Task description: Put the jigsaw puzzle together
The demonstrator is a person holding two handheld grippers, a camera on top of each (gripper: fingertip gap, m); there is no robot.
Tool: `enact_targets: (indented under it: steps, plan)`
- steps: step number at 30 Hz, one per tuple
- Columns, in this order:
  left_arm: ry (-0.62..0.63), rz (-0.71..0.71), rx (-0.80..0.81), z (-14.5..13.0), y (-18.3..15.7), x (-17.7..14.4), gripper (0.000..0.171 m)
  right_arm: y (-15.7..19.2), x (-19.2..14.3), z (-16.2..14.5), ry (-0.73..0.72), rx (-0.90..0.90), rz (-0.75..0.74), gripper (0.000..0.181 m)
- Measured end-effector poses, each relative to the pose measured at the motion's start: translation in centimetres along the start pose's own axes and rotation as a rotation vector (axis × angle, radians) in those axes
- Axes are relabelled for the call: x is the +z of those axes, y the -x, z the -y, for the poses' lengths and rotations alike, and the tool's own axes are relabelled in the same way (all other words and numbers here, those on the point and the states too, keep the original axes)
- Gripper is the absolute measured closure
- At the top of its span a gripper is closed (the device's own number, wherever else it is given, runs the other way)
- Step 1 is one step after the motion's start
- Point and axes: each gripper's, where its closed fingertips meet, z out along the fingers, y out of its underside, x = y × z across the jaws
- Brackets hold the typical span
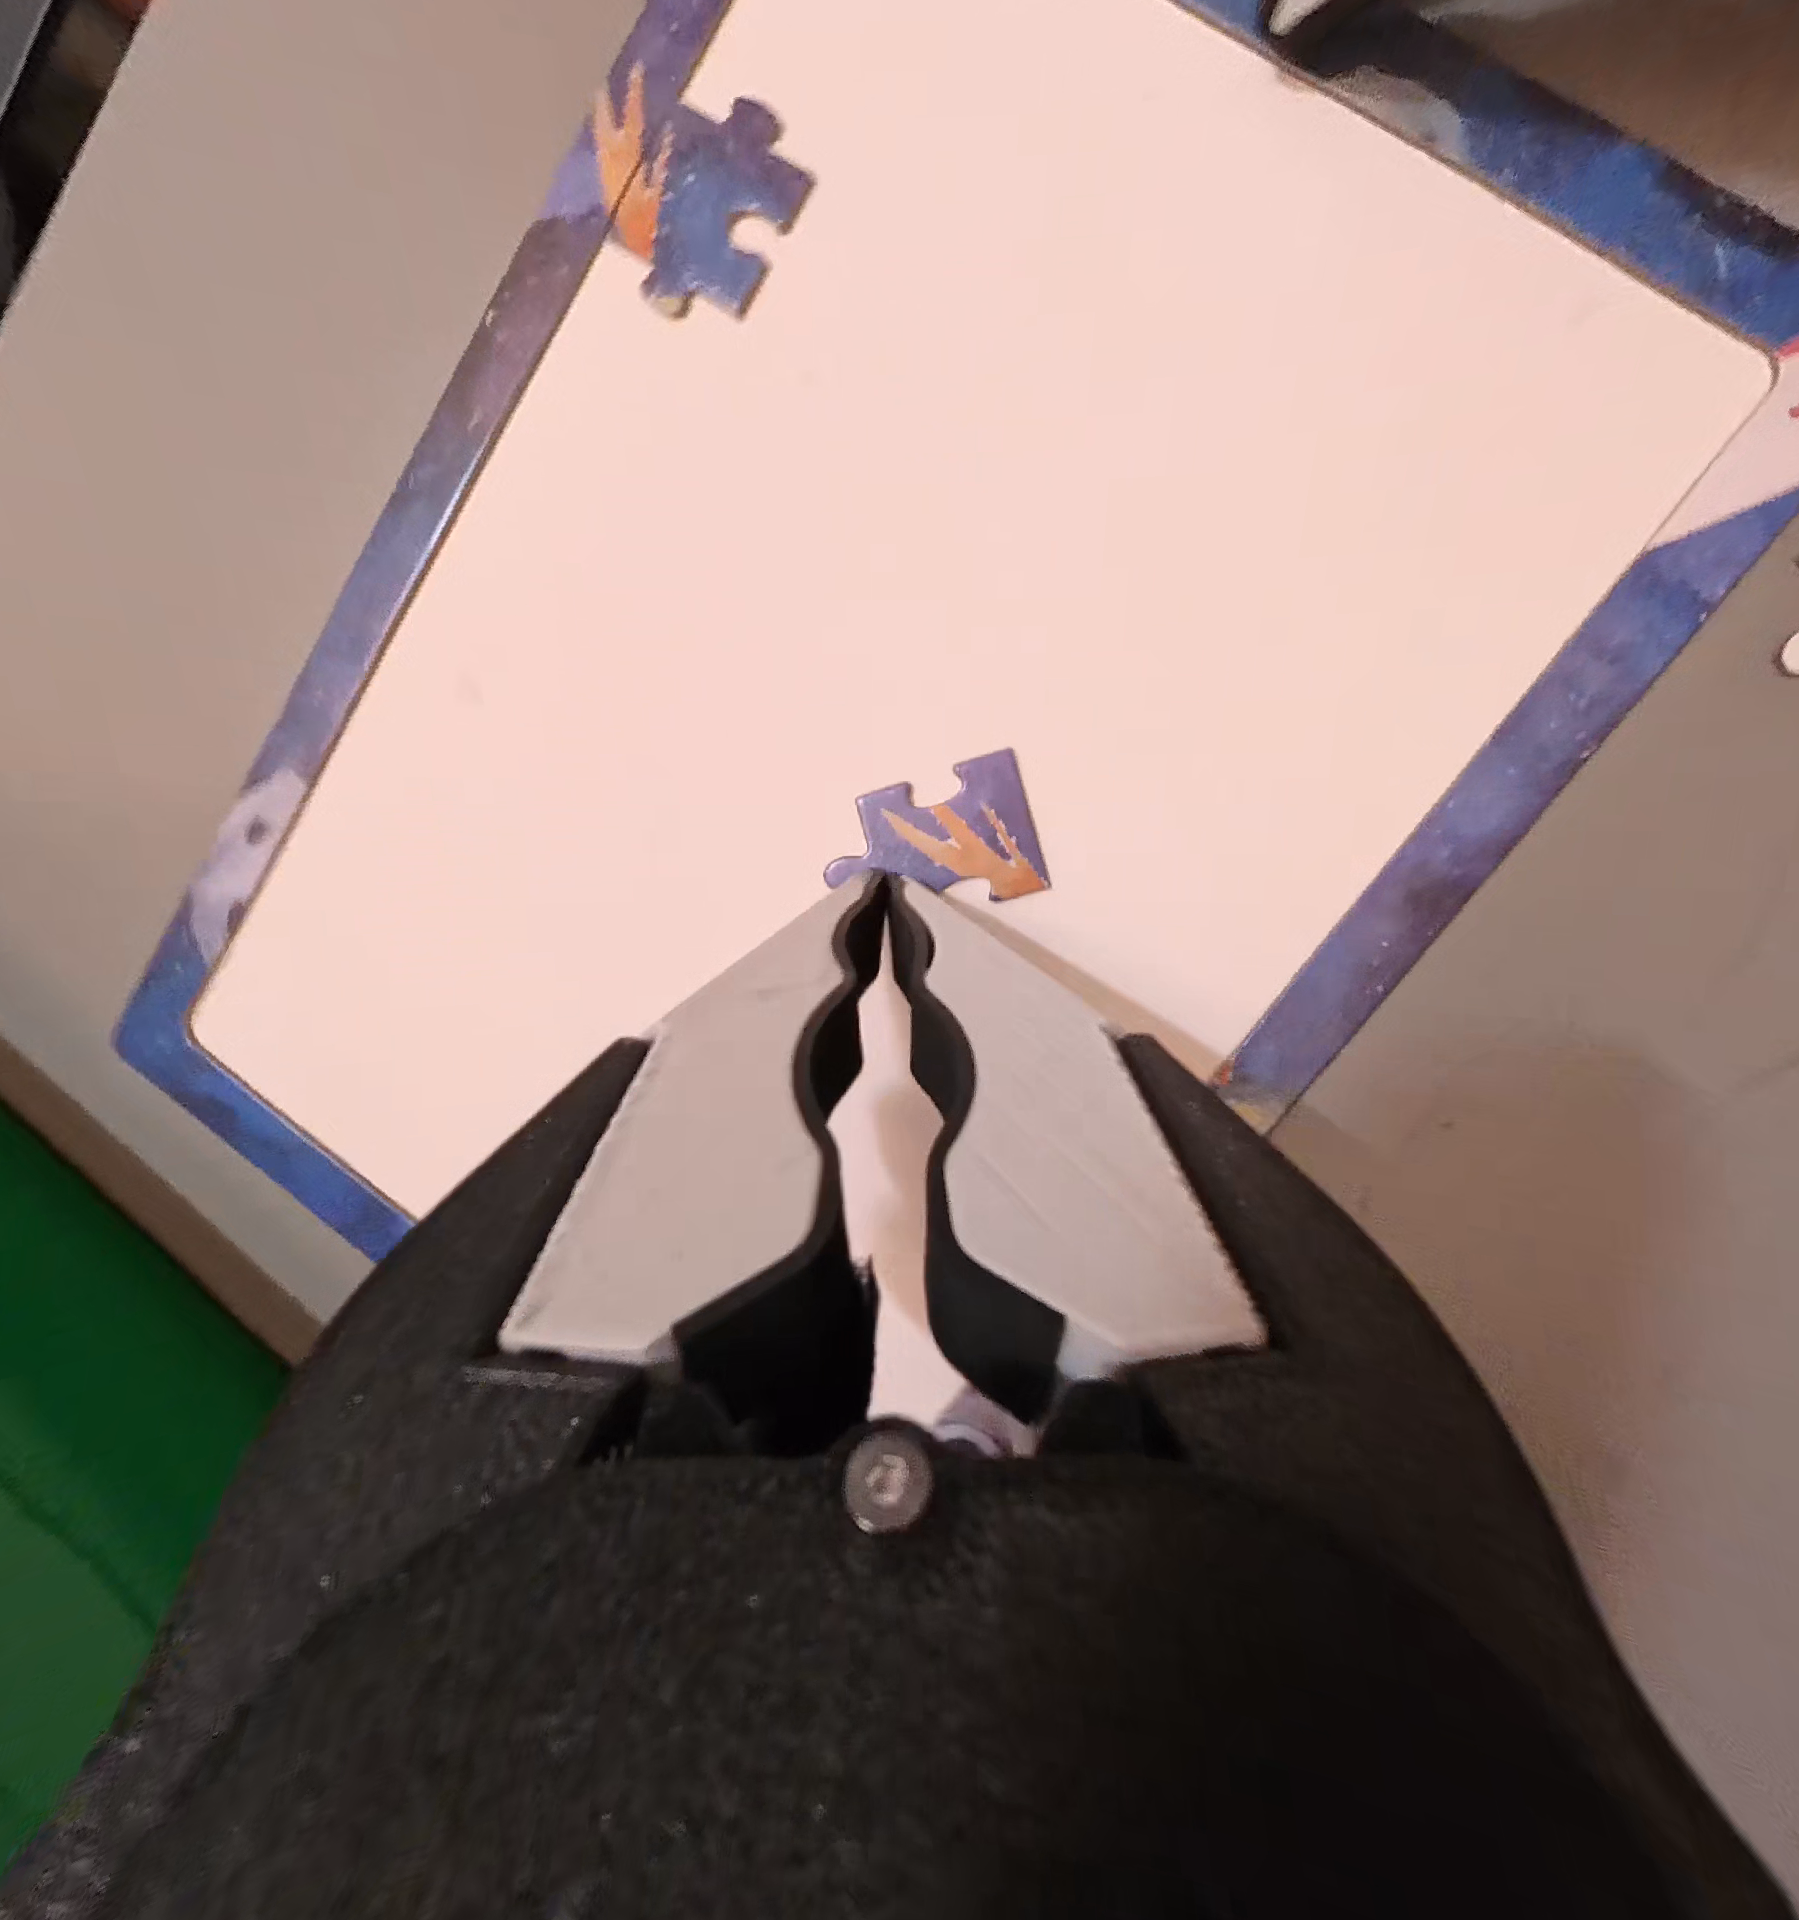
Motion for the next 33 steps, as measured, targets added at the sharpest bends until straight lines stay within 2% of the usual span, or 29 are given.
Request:
enact_targets:
  steps: [2, 3, 4, 6, 11, 18, 26, 31, 33]
  plan:
    - [0.022, 0.021, 0.078, 0.4, 0.3, 0.1, 0.169, 0.0, 0.0, 0.0, 0.000, 0.001, 0.003, 0.181]
    - [0.025, 0.028, 0.076, 0.7, 0.4, 0.0, 0.158, 0.0, 0.0, 0.0, 0.000, 0.003, 0.004, 0.181]
    - [0.025, 0.036, 0.039, 1.1, 0.4, -0.2, 0.144, 0.0, 0.0, 0.0, -0.001, 0.004, 0.005, 0.181]
    - [0.024, 0.036, -0.046, 1.4, -0.1, -0.5, 0.138, 0.0, 0.0, 0.0, -0.002, 0.004, 0.005, 0.181]
    - [0.006, 0.106, -0.125, 1.1, -0.7, -0.5, 0.131, 0.0, 0.0, 0.0, 0.006, -0.005, 0.000, 0.181]
    - [-0.017, -0.039, -0.283, 0.7, -1.0, 0.2, 0.132, 0.0, 0.0, 0.0, 0.007, -0.009, -0.003, 0.181]
    - [0.003, -0.223, 0.004, -0.3, -1.7, -0.4, 0.140, 0.2, 0.0, 0.0, 0.009, -0.007, 0.007, 0.181]
    - [0.074, -0.377, 0.257, -1.9, -4.1, -1.9, 0.141, 0.2, 0.1, 0.0, 0.006, -0.006, 0.011, 0.181]
    - [0.080, -0.369, 0.298, -1.8, -4.4, -1.9, 0.140, 0.2, 0.1, 0.0, 0.006, 0.000, 0.017, 0.181]
